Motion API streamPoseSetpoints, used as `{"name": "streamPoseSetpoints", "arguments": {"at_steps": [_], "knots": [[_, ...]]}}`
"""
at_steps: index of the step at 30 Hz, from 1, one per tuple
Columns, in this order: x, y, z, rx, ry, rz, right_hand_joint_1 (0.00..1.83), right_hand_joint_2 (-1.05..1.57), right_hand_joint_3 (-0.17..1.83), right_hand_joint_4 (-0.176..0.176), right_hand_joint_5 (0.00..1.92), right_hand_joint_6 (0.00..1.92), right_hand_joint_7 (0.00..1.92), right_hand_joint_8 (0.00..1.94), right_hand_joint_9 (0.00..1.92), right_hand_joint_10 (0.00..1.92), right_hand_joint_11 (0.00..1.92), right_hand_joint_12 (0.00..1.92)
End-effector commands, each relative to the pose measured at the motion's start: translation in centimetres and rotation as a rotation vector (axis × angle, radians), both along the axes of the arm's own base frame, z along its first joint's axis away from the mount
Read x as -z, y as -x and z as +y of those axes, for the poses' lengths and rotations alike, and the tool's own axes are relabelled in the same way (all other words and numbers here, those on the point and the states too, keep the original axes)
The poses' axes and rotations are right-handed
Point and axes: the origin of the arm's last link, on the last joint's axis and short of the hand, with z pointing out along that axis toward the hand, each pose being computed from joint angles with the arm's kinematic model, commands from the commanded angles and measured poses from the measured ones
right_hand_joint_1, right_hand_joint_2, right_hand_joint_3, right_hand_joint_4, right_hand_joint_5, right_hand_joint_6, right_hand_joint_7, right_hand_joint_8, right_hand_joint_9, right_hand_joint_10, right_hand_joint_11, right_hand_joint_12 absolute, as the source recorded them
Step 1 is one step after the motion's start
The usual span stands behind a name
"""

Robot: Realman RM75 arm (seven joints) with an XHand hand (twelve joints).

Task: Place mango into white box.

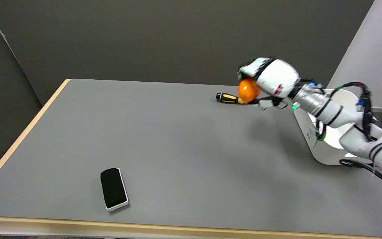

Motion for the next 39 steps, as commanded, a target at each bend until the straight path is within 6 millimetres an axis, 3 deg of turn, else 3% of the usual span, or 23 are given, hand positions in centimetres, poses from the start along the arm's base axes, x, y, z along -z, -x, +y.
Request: {"name": "streamPoseSetpoints", "arguments": {"at_steps": [1, 8, 16, 20, 23, 26, 28, 29, 31, 33, 35, 37, 39], "knots": [[-12.7, -3.2, 7.3, -0.094, 0.654, -0.093, 1.17, 1.21, 0.17, -0.137, 0.51, 1.64, 0.84, 1.31, 0.74, 1.1, 0.69, 1.4], [-16.1, -0.1, 12.4, -0.014, 0.871, -0.181, 1.18, 1.14, 0.29, -0.145, 0.52, 1.63, 0.86, 1.31, 0.71, 1.21, 0.64, 1.55], [-15.8, 2.0, 17.3, -0.01, 0.974, -0.225, 1.18, 1.16, 0.23, -0.141, 0.53, 1.61, 0.86, 1.31, 0.74, 1.2, 0.65, 1.55], [-14.9, 3.7, 17.7, 0.034, 0.968, -0.253, 1.18, 1.18, 0.21, -0.13, 0.53, 1.62, 0.85, 1.32, 0.74, 1.2, 0.65, 1.56], [-13.8, 5.6, 17.4, 0.094, 0.949, -0.294, 1.18, 1.13, 0.3, -0.152, 0.53, 1.6, 0.87, 1.32, 0.71, 1.25, 0.63, 1.59], [-12.9, 7.5, 16.9, 0.144, 0.93, -0.348, 1.18, 1.19, 0.17, -0.153, 0.52, 1.58, 0.86, 1.33, 0.74, 1.15, 0.68, 1.48], [-12.2, 8.5, 16.6, 0.161, 0.914, -0.391, 1.18, 1.16, 0.24, -0.157, 0.52, 1.59, 0.86, 1.34, 0.72, 1.21, 0.64, 1.55], [-11.8, 9.0, 16.3, 0.156, 0.905, -0.433, 1.2, 1.13, 0.3, -0.133, 0.51, 1.54, 0.85, 1.35, 0.7, 1.25, 0.6, 1.62], [-11.5, 9.6, 16.1, 0.141, 0.901, -0.502, 1.28, 1.07, 0.34, 0.087, 0.38, 1.15, 0.71, 1.37, 0.63, 1.18, 0.47, 1.66], [-10.9, 9.7, 15.7, 0.126, 0.883, -0.539, 0.98, 0.79, 0.92, 0.068, 0.25, 0.76, 0.48, 0.67, 0.44, 0.95, 0.25, 1.45], [-10.7, 9.2, 15.5, 0.108, 0.865, -0.54, 0.95, 0.74, 0.96, 0.071, 0.23, 0.54, 0.38, 0.5, 0.37, 0.85, 0.19, 1.36], [-10.6, 8.4, 15.1, 0.086, 0.847, -0.535, 0.8, 0.7, 1.03, 0.072, 0.12, 0.39, 0.22, 0.36, 0.24, 0.69, 0.09, 1.17], [-10.7, 7.5, 14.8, 0.06, 0.828, -0.529, 0.77, 0.69, 1.04, 0.073, 0.1, 0.36, 0.18, 0.33, 0.21, 0.66, 0.07, 1.12]]}}
